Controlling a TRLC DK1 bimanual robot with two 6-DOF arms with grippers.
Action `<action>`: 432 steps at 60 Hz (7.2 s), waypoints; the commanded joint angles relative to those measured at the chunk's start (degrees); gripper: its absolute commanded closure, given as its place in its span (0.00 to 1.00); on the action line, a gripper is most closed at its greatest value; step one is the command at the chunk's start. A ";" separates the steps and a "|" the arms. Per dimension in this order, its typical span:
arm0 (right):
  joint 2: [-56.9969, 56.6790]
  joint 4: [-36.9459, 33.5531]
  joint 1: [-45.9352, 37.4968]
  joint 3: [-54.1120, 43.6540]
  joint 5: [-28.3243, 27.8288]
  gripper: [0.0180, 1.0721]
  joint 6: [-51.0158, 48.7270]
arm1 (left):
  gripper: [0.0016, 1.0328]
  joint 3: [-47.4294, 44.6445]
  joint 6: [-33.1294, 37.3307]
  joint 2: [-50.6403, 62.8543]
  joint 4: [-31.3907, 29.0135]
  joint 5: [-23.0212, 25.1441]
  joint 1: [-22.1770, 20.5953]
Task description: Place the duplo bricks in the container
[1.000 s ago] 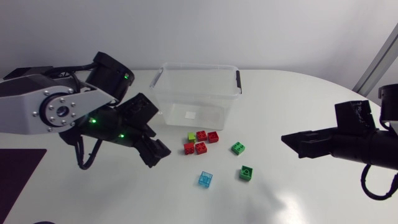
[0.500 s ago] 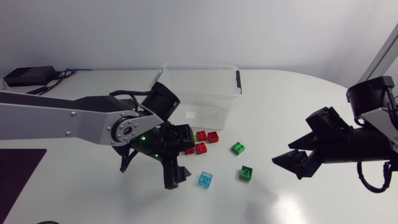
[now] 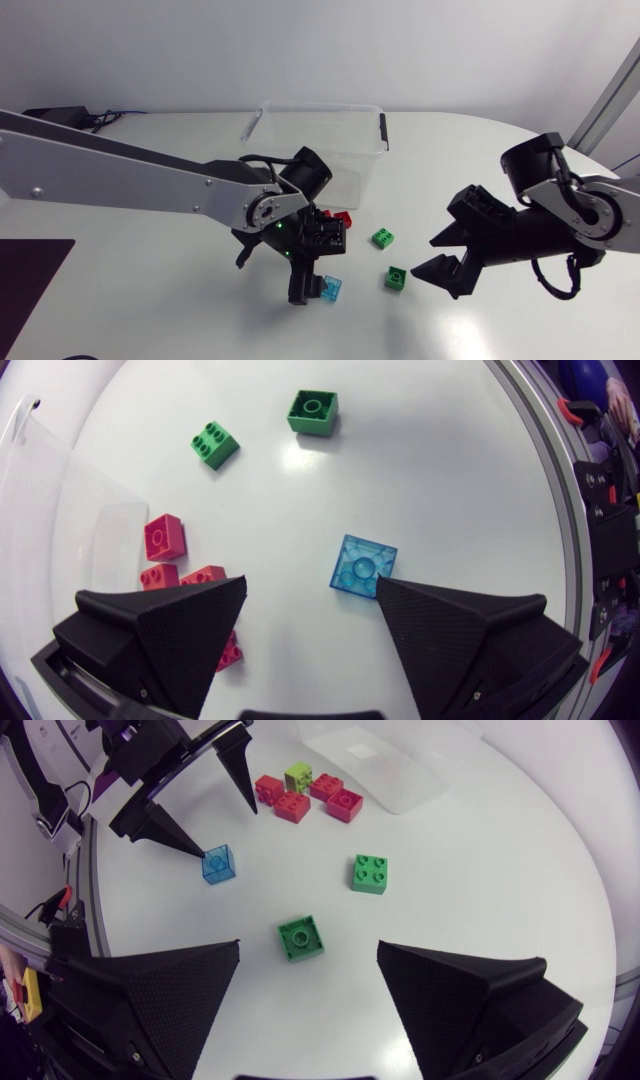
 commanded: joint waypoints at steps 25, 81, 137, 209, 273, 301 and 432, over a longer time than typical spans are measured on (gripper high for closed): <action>11.57 4.74 5.75 0.28 5.08 0.05 -2.91 | 0.19 2.63 6.75 3.06 -5.23 0.82 -2.68; 18.34 6.41 10.94 2.74 11.76 0.05 -3.35 | 0.63 16.34 9.38 13.87 -24.65 -0.50 -4.17; 7.97 -1.06 16.21 5.11 16.60 0.73 0.87 | 0.64 27.59 0.77 -3.10 -26.76 6.80 13.76; 29.06 -5.11 14.98 49.85 18.09 0.71 14.32 | 0.05 24.43 -23.22 -8.81 -3.38 -4.01 21.32; 14.82 -2.65 11.11 38.24 16.69 0.05 14.41 | 0.05 -5.89 -13.12 -6.00 9.89 -4.54 8.93; -1.35 1.31 9.44 13.11 11.85 0.05 13.61 | 0.06 0.70 -12.15 1.56 6.99 -4.89 8.40; 31.70 17.13 10.41 13.81 18.44 0.14 13.09 | 0.20 10.46 -7.67 8.94 -6.81 -3.40 8.40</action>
